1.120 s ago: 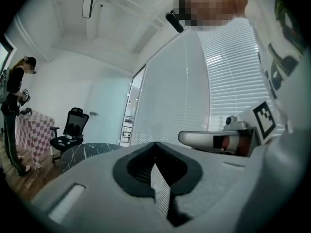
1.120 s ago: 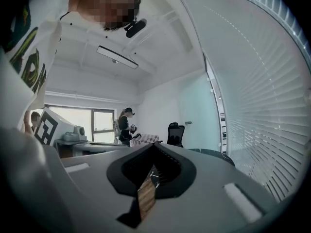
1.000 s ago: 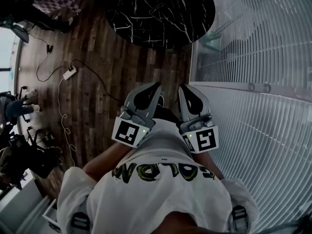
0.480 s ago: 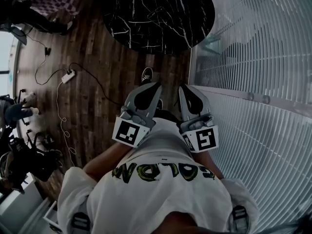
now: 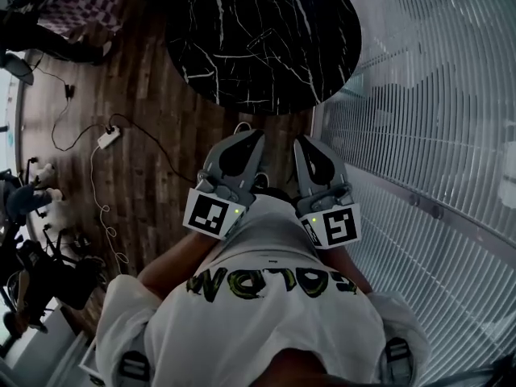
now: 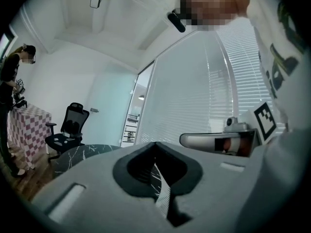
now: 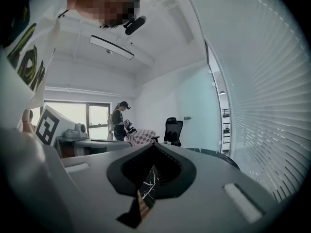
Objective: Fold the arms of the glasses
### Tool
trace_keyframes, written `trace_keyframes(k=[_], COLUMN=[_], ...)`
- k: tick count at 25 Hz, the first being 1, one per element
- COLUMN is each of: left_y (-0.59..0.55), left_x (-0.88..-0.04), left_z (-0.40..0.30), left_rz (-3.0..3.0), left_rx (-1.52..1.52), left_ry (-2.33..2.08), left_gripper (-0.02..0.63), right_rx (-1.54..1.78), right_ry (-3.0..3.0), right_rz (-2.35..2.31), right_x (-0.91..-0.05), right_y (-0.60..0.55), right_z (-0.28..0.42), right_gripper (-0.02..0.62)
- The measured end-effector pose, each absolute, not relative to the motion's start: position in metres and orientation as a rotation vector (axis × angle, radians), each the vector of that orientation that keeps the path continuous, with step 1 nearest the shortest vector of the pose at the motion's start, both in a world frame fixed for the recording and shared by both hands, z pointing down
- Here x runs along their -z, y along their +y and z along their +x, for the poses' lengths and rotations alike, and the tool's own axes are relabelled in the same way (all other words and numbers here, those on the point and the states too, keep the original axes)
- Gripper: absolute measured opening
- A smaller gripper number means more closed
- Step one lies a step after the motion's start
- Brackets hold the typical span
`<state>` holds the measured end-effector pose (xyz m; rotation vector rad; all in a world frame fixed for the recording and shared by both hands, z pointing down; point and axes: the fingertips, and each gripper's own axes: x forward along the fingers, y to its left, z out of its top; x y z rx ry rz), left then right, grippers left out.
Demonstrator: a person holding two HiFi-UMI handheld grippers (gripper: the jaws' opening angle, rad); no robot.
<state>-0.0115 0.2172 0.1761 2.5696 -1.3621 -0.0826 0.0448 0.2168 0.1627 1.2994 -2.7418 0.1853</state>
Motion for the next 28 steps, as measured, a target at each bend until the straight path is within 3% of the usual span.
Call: trace_keyframes(k=[14, 28], left_y=[0.109, 0.053], left_x=[-0.182, -0.201], left_z=[-0.071, -0.06], left_rz=[2.593, 2.577], left_rx=[0.074, 0.004], left_ry=[-1.27, -1.224], left_gripper=[0.002, 0.002], right_rx=[-0.178, -0.214], right_ry=[-2.683, -2.65], right_rz=[1.297, 1.308], right_x=[-0.167, -0.179], right_y=[0.112, 0.058], right_z=[-0.018, -0.003], right_gripper=[0.002, 0.002])
